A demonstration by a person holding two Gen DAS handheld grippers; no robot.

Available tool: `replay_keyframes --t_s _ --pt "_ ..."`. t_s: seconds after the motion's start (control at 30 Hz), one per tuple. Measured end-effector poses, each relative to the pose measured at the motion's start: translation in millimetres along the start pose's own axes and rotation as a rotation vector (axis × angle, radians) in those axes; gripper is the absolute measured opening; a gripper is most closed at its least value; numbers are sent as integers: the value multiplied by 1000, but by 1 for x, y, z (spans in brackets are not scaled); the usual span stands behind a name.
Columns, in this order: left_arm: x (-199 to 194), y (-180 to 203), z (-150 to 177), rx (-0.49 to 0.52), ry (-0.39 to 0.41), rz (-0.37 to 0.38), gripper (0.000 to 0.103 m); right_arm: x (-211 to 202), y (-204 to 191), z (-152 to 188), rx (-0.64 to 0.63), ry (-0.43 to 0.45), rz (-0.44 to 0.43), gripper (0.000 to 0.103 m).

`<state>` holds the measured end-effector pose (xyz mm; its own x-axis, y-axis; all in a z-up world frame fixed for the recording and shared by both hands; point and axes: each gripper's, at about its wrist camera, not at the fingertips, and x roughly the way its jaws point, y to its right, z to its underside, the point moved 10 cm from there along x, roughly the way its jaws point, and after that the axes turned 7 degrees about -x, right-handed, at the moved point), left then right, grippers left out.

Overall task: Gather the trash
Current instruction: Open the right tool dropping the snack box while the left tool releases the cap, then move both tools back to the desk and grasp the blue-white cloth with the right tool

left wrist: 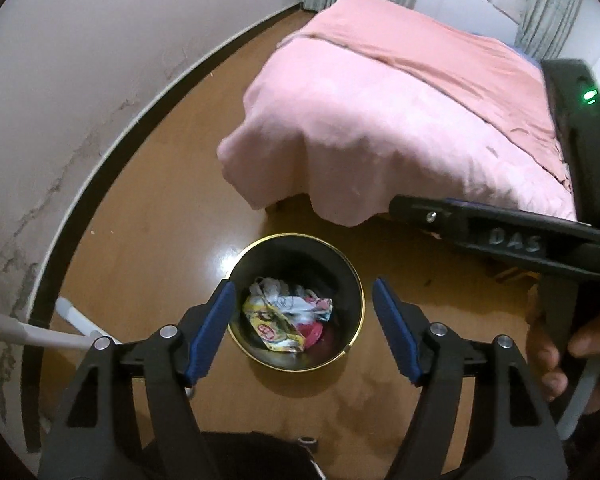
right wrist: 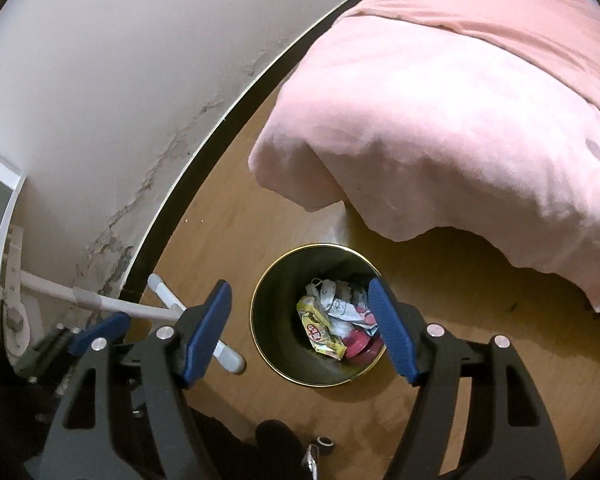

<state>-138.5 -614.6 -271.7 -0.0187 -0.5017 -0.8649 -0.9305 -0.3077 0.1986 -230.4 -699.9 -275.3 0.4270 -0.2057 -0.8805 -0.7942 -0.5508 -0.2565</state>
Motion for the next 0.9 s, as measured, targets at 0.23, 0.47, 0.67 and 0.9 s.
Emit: replay_keyframes --t_s 0.23,0.47,0.67,0.9 --pt "-118 -31 9 -38 145 -65 83 -28 -52 3 -130 16 -35 72" --pt "-260 -126 52 -155 321 -207 87 -86 -185 4 -388 104 -154 73" --pt "-354 -270 138 -450 373 -447 87 -129 -352 31 -600 134 -369 73" --pt "-438 -393 250 -757 383 -652 87 -151 -544 102 -879 69 -566 73"
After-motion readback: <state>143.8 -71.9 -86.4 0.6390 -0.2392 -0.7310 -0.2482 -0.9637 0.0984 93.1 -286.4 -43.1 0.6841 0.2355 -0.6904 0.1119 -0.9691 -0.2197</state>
